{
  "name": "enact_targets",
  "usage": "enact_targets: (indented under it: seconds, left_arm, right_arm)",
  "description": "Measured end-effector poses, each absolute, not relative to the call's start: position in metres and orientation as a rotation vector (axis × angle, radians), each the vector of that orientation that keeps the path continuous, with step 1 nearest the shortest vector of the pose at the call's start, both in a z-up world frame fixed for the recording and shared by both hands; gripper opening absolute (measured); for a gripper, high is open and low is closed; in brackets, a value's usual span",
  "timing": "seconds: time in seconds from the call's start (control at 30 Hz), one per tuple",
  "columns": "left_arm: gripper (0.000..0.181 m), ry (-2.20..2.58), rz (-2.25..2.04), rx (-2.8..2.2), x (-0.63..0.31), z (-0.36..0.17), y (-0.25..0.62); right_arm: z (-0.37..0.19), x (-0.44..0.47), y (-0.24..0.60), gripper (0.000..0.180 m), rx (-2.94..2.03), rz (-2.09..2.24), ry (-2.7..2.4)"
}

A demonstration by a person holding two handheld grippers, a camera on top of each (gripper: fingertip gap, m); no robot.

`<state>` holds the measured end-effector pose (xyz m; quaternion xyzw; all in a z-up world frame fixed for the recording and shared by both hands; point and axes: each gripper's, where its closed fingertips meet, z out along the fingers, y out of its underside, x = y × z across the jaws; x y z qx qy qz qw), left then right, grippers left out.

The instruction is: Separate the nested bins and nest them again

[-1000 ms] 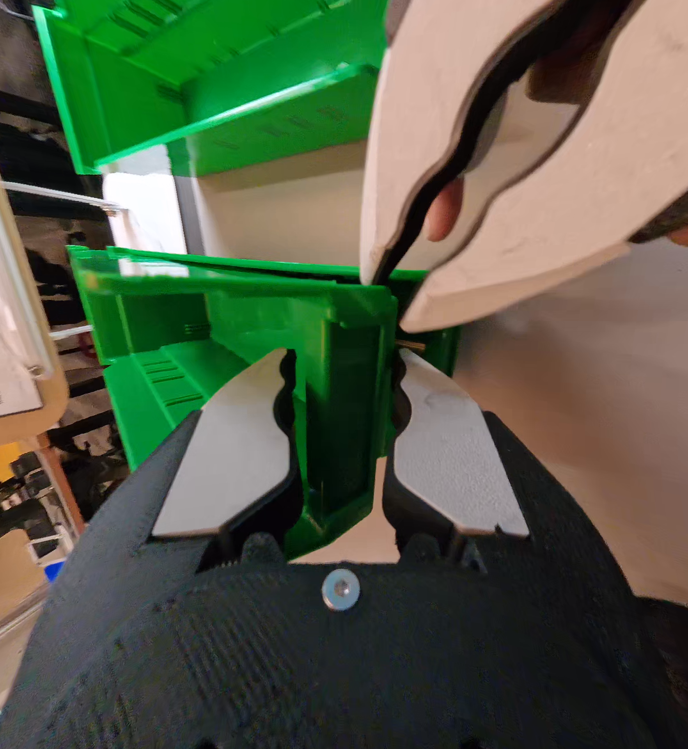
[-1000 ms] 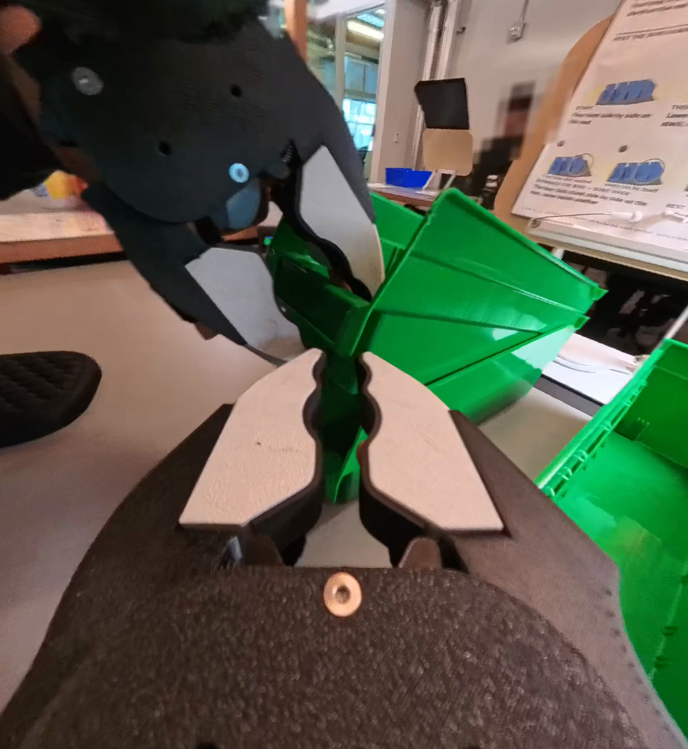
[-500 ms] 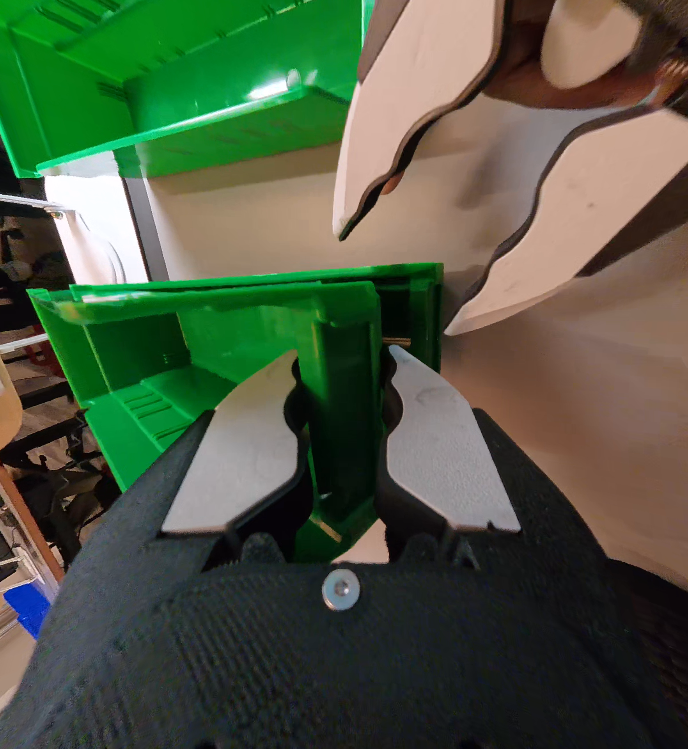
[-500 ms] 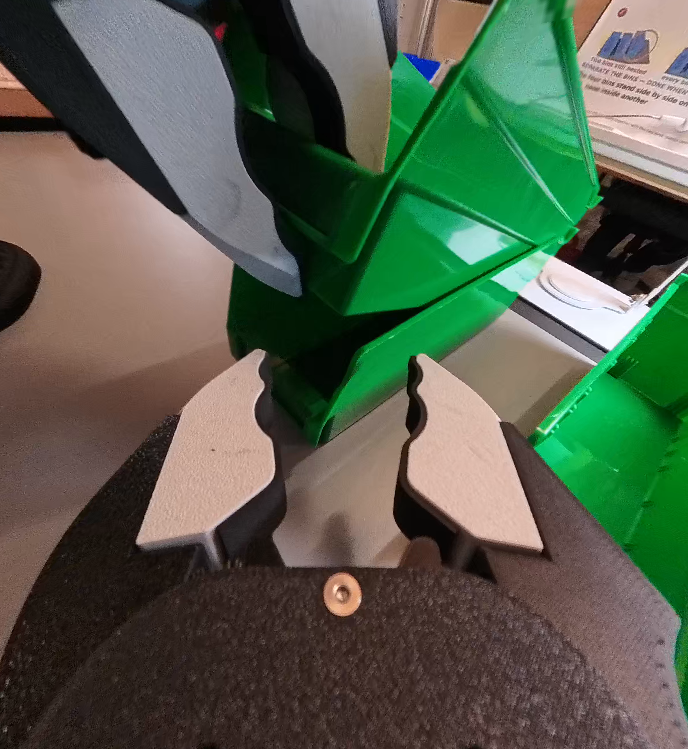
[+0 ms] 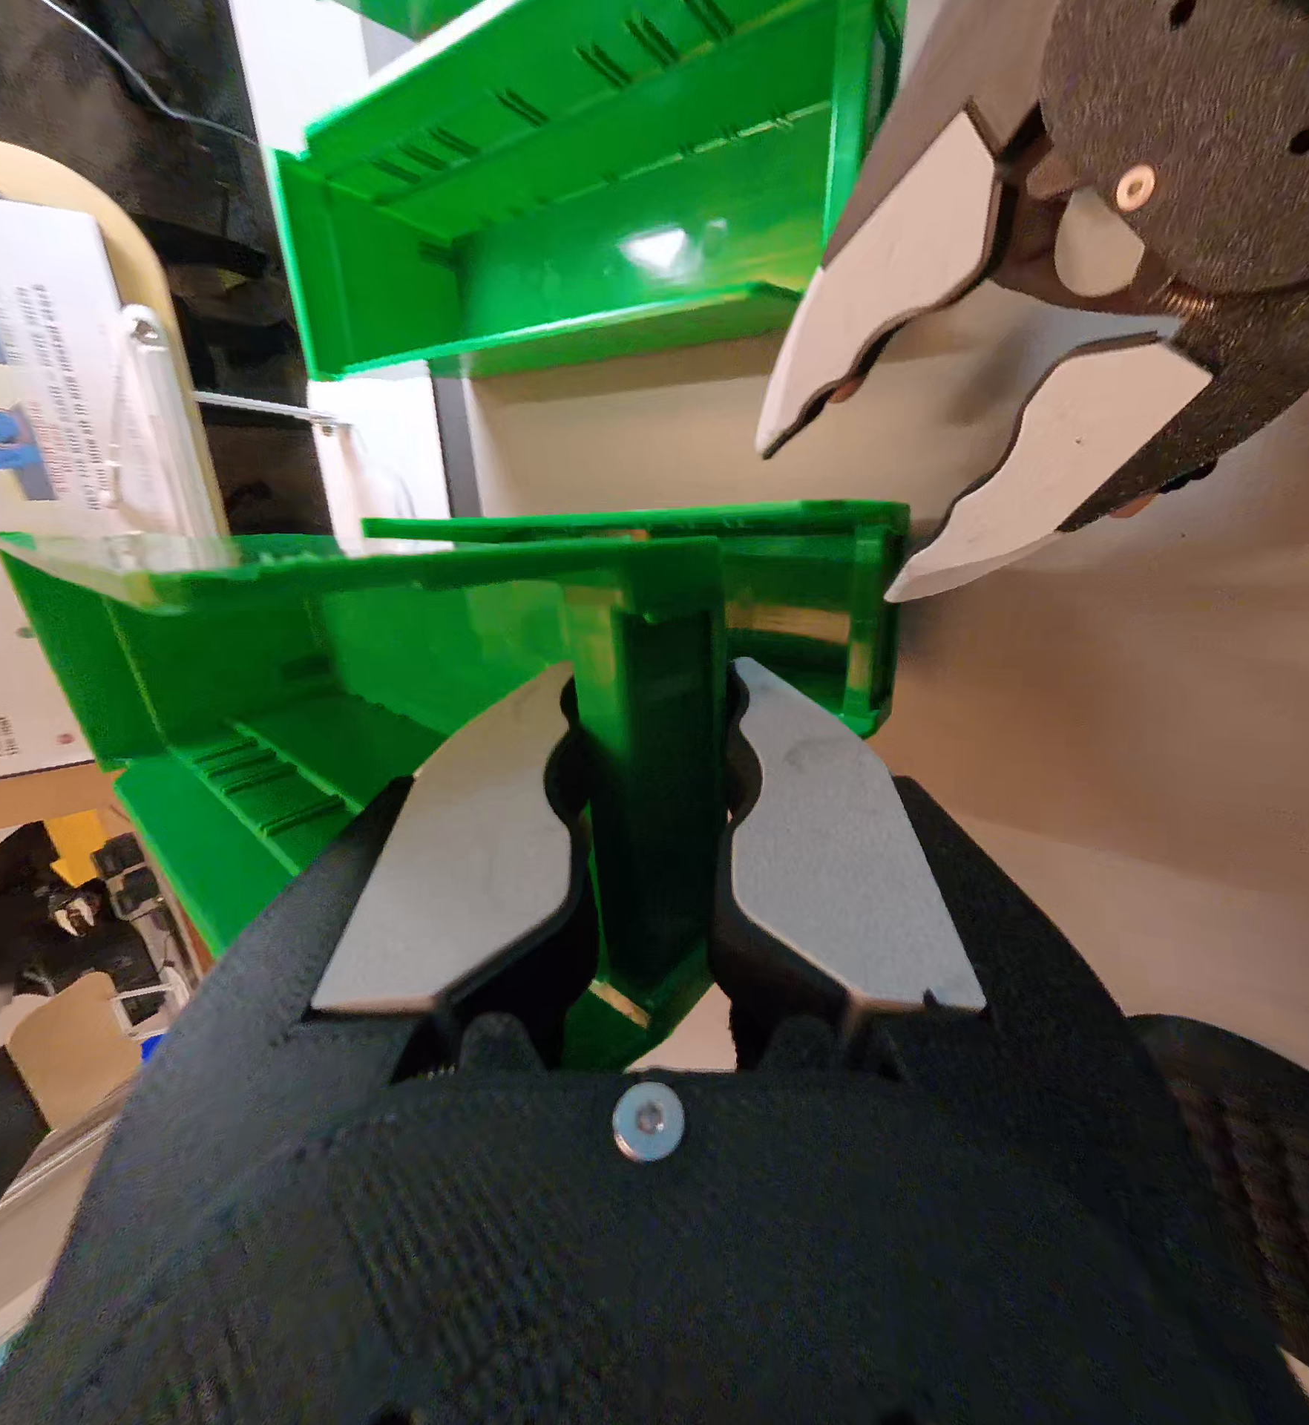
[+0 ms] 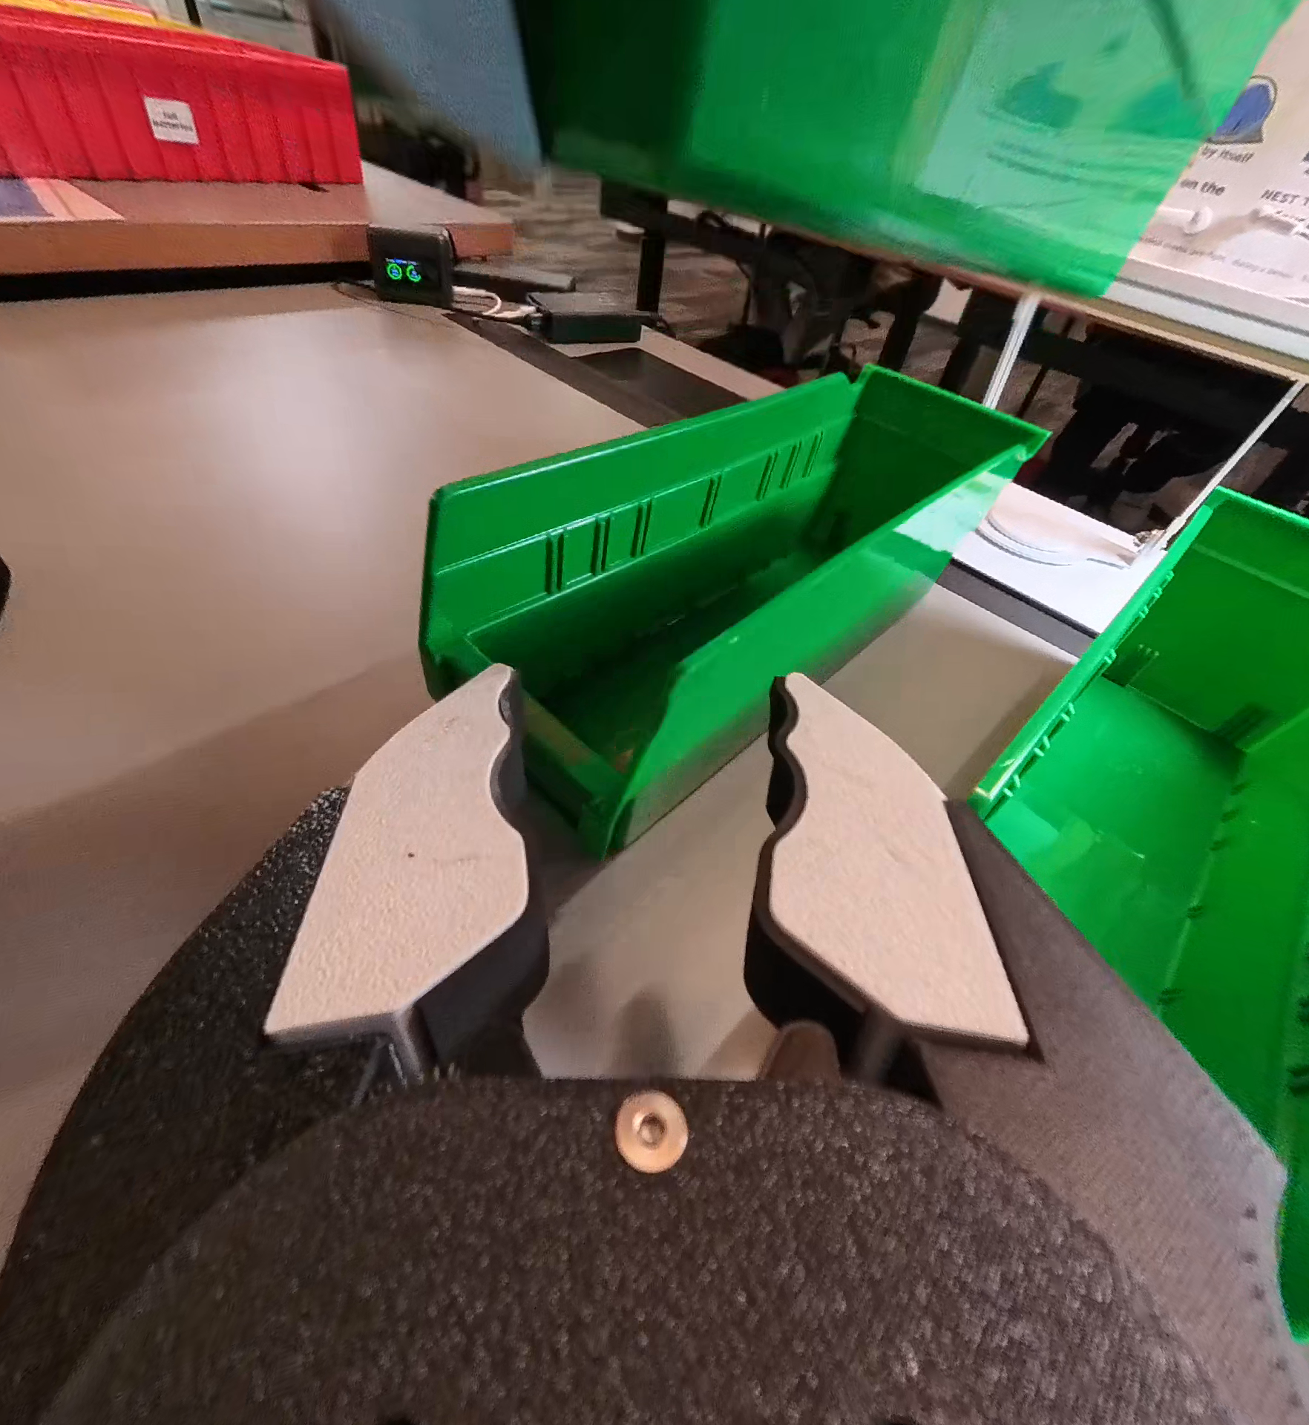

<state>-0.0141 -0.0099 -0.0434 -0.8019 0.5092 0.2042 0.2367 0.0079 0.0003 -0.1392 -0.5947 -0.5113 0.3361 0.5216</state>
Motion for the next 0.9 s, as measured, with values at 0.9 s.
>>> enact_targets:
  seconds: [0.9]
  left_arm:
    - [0.034, 1.173, 0.839, -2.25, -0.171, -0.099, -0.024]
  right_arm:
    - [-0.094, 0.089, 0.006, 0.065, -1.445, 0.8, -1.065]
